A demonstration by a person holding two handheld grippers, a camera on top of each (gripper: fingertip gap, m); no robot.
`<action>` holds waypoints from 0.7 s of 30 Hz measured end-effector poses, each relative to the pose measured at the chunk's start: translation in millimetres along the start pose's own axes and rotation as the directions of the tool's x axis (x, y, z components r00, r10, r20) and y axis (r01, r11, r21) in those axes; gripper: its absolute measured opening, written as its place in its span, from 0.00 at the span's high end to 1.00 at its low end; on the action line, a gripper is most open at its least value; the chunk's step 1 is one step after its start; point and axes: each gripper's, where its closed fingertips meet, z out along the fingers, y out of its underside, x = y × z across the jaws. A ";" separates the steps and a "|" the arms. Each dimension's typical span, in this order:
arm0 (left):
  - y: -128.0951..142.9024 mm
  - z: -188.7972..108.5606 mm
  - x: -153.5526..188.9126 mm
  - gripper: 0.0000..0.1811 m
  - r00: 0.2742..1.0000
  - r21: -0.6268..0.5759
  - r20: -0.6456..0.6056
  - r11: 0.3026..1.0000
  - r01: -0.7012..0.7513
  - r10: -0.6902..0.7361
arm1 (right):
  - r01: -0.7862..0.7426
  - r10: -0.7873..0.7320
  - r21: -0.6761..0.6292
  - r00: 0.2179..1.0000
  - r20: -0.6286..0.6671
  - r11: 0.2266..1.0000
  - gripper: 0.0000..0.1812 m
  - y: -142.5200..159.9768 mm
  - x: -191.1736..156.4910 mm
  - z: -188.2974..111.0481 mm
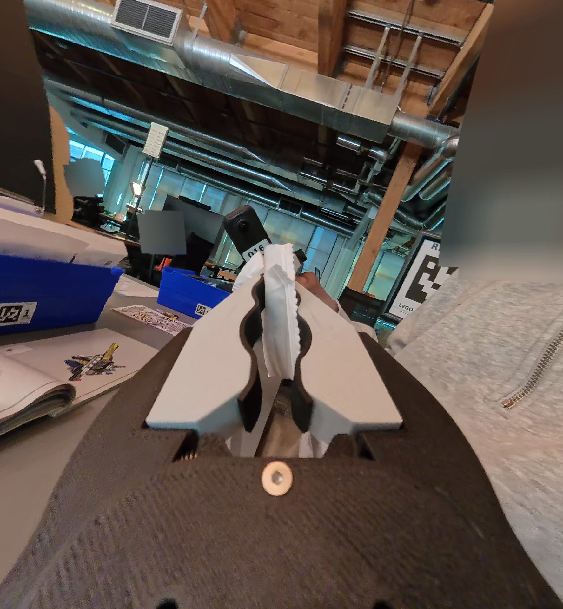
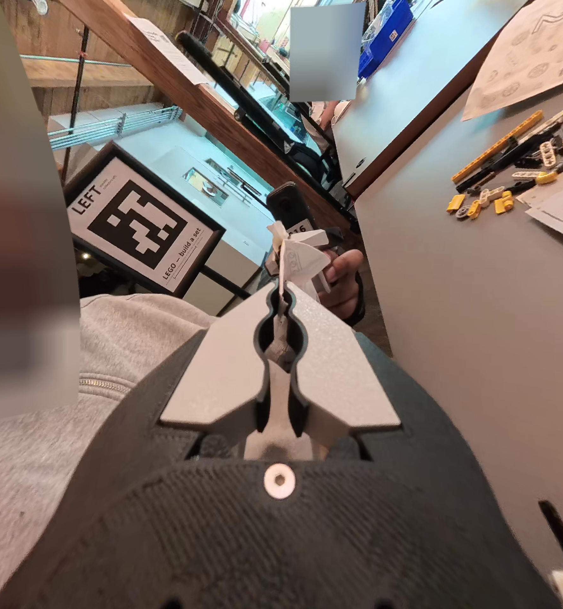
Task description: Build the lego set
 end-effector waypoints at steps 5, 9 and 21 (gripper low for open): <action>-5.6 -9.1 -17.1 0.95 0.998 0.035 0.039 0.998 0.057 -0.059 | -0.052 0.052 0.012 0.999 0.010 0.999 1.00 -10.0 14.2 9.4; -15.1 -14.3 -13.9 0.95 0.997 0.081 0.006 0.994 0.077 -0.078 | -0.069 0.068 0.014 0.996 0.054 0.998 1.00 -14.0 10.3 17.4; -20.1 -26.1 -24.0 0.89 0.997 0.075 0.064 0.996 0.045 -0.050 | -0.061 0.061 0.024 0.998 -0.008 0.998 1.00 -13.6 20.6 27.3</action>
